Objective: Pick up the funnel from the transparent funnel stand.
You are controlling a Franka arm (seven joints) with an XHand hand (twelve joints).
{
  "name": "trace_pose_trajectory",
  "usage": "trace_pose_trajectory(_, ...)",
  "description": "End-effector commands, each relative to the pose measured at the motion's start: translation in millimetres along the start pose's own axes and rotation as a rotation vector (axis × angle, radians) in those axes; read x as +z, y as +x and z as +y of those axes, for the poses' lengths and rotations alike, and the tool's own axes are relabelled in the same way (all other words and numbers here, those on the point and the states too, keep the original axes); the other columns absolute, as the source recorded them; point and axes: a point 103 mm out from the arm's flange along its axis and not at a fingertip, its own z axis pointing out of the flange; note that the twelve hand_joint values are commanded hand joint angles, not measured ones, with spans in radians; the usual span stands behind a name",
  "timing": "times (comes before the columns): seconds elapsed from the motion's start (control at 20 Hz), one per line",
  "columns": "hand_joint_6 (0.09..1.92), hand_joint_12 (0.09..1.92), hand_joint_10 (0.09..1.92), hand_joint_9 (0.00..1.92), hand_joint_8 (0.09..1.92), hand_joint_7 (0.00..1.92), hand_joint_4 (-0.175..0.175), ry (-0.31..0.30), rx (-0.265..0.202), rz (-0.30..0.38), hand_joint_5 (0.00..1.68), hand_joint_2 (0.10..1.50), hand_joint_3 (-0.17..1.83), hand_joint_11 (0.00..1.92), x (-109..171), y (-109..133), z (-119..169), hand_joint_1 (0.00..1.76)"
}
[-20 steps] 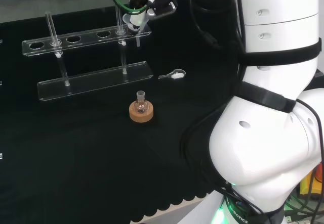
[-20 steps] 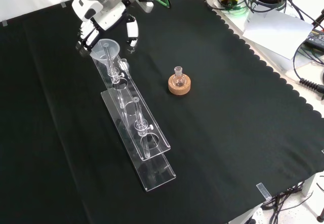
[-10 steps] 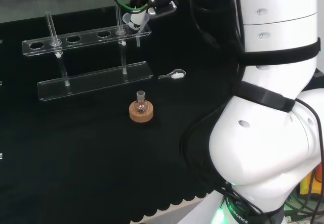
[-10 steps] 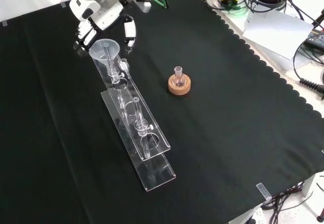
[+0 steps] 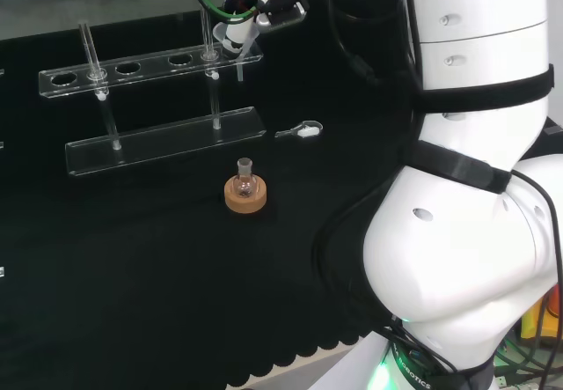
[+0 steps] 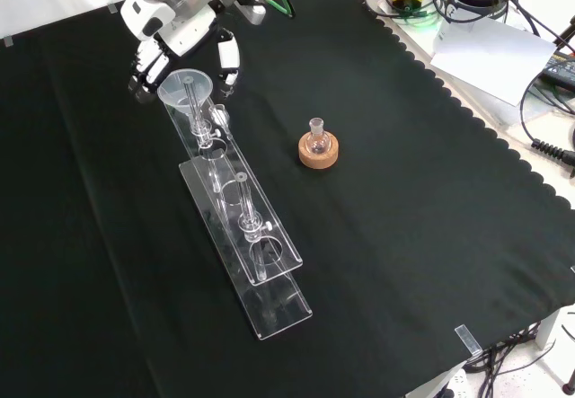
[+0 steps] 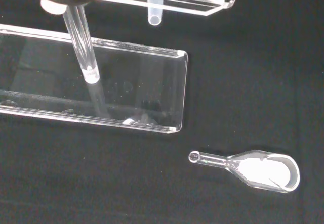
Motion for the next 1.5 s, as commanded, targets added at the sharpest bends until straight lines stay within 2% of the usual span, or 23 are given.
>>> trace_pose_trajectory(0.05,0.09,1.41,0.81,0.28,0.46,0.0,-0.073,0.008,0.0,0.0,0.05,0.6,0.58,0.35,0.5,0.3,0.6,0.78)
trace_pose_trajectory(0.2,0.09,1.41,0.81,0.3,0.44,0.0,-0.073,0.033,0.002,-0.015,0.04,0.6,0.59,0.35,-0.8,4.7,5.0,0.78)
trace_pose_trajectory(0.45,0.09,1.38,0.69,0.5,0.49,0.01,-0.08,0.05,0.01,-0.056,0.08,0.59,0.62,0.38,0.1,7.6,7.4,0.79)
trace_pose_trajectory(0.6,0.09,1.31,0.61,0.76,0.65,0.2,-0.101,0.026,0.024,-0.144,0.2,0.59,0.65,0.48,-0.6,11.6,5.9,0.83)
trace_pose_trajectory(0.75,0.09,1.16,0.52,1.04,0.69,0.5,-0.089,-0.01,0.045,-0.237,0.46,0.61,0.66,0.75,-4.3,14.6,2.0,0.94)
trace_pose_trajectory(0.9,0.26,1.03,0.4,1.21,0.68,0.64,-0.081,-0.048,0.062,-0.276,0.66,0.64,0.66,0.92,-15.0,14.3,-5.6,1.0)
trace_pose_trajectory(1.0,0.41,0.99,0.33,1.26,0.68,0.67,-0.082,-0.076,0.067,-0.267,0.69,0.66,0.67,0.97,-26.2,12.2,-13.2,1.02)
trace_pose_trajectory(1.15,0.52,0.97,0.29,1.29,0.68,0.68,-0.084,-0.085,0.071,-0.23,0.7,0.67,0.68,0.99,-47.8,9.4,-28.2,1.03)
trace_pose_trajectory(1.5,0.6,0.97,0.27,1.3,0.69,0.67,-0.084,-0.063,0.078,-0.187,0.68,0.67,0.71,0.99,-72.8,3.1,-59.5,1.02)
